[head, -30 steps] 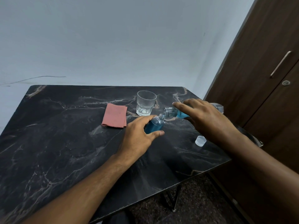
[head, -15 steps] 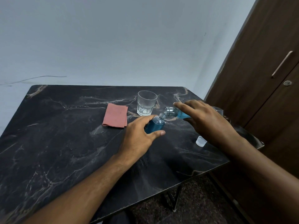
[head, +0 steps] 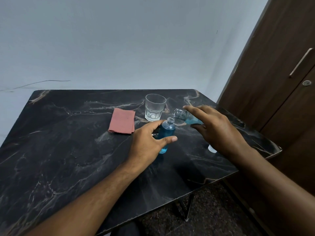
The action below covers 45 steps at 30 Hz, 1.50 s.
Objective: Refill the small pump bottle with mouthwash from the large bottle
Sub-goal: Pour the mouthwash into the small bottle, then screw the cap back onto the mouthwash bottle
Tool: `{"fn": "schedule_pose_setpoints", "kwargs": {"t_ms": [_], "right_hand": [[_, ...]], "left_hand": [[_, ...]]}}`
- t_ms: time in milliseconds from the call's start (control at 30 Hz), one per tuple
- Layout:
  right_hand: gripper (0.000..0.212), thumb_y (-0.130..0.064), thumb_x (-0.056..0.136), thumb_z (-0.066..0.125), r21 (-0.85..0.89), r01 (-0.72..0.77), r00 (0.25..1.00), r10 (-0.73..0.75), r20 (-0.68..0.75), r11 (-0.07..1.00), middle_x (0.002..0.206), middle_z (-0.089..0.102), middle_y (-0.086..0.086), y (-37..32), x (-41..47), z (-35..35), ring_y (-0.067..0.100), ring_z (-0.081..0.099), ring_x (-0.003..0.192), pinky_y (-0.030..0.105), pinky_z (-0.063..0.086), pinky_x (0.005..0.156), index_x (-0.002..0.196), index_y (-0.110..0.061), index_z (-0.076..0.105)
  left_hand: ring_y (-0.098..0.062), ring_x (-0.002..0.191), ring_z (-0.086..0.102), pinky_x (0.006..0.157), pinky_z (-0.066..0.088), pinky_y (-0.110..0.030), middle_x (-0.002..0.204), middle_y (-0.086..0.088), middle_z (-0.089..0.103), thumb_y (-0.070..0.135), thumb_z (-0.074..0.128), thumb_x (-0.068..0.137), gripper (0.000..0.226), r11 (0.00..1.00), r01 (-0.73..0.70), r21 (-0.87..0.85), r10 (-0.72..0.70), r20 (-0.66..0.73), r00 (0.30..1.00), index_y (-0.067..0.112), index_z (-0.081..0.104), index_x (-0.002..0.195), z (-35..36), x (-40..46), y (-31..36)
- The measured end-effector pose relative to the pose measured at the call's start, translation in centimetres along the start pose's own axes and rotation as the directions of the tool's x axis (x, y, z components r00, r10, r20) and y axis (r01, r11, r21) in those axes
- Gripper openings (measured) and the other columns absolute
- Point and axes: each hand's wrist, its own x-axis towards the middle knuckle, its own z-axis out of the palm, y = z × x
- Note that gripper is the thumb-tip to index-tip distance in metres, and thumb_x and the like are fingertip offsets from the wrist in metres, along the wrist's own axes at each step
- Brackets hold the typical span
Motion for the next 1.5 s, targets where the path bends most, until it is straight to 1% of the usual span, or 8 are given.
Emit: {"fn": "schedule_pose_setpoints", "kwargs": {"t_ms": [300,400,567,700,933,1200,1400,1500], "right_hand": [[0.069,-0.017,0.080,0.085,0.345,-0.187,0.940,0.269,-0.207,0.920,0.134,0.065,0.002,-0.3,0.2,1.3,0.013,0.061,0.118,0.018,0.045,0.099,0.141,-0.017,0.054],[0.068,-0.018,0.077,0.086,0.544,-0.289,0.883,0.439,-0.166,0.788,0.127,0.064,-0.009,-0.9,0.1,1.7,0.006,0.064,0.112,0.024,0.054,0.096,0.137,-0.017,0.056],[0.071,-0.036,0.069,0.079,0.769,-0.371,0.793,0.608,-0.029,0.521,0.121,0.070,-0.005,-1.3,-0.7,2.7,0.006,0.071,0.103,0.028,0.062,0.084,0.133,-0.015,0.057],[0.058,-0.024,0.073,0.085,0.863,-0.356,0.739,0.673,0.026,0.358,0.112,0.074,0.000,-1.2,-1.4,3.7,0.011,0.074,0.099,0.031,0.063,0.081,0.123,-0.012,0.059],[0.049,-0.015,0.076,0.085,0.858,-0.377,0.735,0.676,0.049,0.348,0.111,0.072,-0.007,-1.7,-2.2,4.6,0.006,0.073,0.101,0.029,0.063,0.081,0.117,-0.022,0.058],[0.071,-0.014,0.077,0.085,0.843,-0.426,0.712,0.697,0.087,0.330,0.131,0.065,0.000,-2.5,-2.6,4.9,0.014,0.069,0.112,0.041,0.061,0.090,0.136,-0.021,0.045],[0.074,-0.018,0.074,0.087,0.816,-0.442,0.731,0.677,0.086,0.373,0.112,0.063,-0.019,-2.5,-3.0,5.4,-0.008,0.068,0.098,0.014,0.058,0.079,0.130,-0.033,0.041],[0.075,-0.018,0.071,0.089,0.813,-0.438,0.742,0.665,0.086,0.384,0.109,0.065,-0.019,-2.2,-3.3,5.8,-0.011,0.067,0.098,0.013,0.057,0.080,0.129,-0.031,0.044]], "left_hand": [[0.004,0.097,0.068,0.084,0.060,-0.025,0.102,0.020,0.074,0.060,0.083,0.059,0.062,0.996,0.080,0.028,-0.080,0.003,0.997,0.038,0.069,0.115,-0.1,0.0,0.0],[0.003,0.096,0.068,0.086,0.060,-0.026,0.101,0.019,0.075,0.049,0.089,0.063,0.056,0.992,0.118,0.043,-0.118,-0.007,0.993,0.035,0.070,0.114,-0.1,0.2,-0.4],[-0.003,0.098,0.069,0.089,0.059,-0.033,0.103,0.016,0.075,0.038,0.091,0.067,0.052,0.986,0.158,0.049,-0.157,-0.011,0.987,0.029,0.071,0.115,0.0,0.2,-0.6],[-0.005,0.102,0.068,0.092,0.058,-0.036,0.106,0.015,0.074,0.036,0.091,0.068,0.051,0.985,0.152,0.081,-0.152,-0.005,0.988,0.029,0.070,0.115,0.0,0.1,-0.6],[-0.001,0.102,0.067,0.092,0.058,-0.033,0.109,0.016,0.073,0.039,0.090,0.069,0.052,0.982,0.144,0.122,-0.146,0.009,0.989,0.031,0.068,0.115,0.1,0.0,-0.5],[-0.005,0.108,0.064,0.095,0.057,-0.036,0.117,0.015,0.069,0.042,0.088,0.072,0.058,0.978,0.115,0.173,-0.125,0.047,0.991,0.030,0.063,0.122,0.0,-0.1,-0.7],[-0.008,0.117,0.061,0.100,0.055,-0.037,0.127,0.012,0.066,0.045,0.088,0.068,0.075,0.980,0.106,0.167,-0.118,0.064,0.991,0.027,0.058,0.135,-0.1,-0.1,-0.8],[-0.003,0.118,0.059,0.103,0.054,-0.036,0.131,0.012,0.064,0.052,0.088,0.061,0.087,0.982,0.096,0.165,-0.109,0.072,0.991,0.027,0.056,0.138,-0.1,-0.2,-0.7]]}}
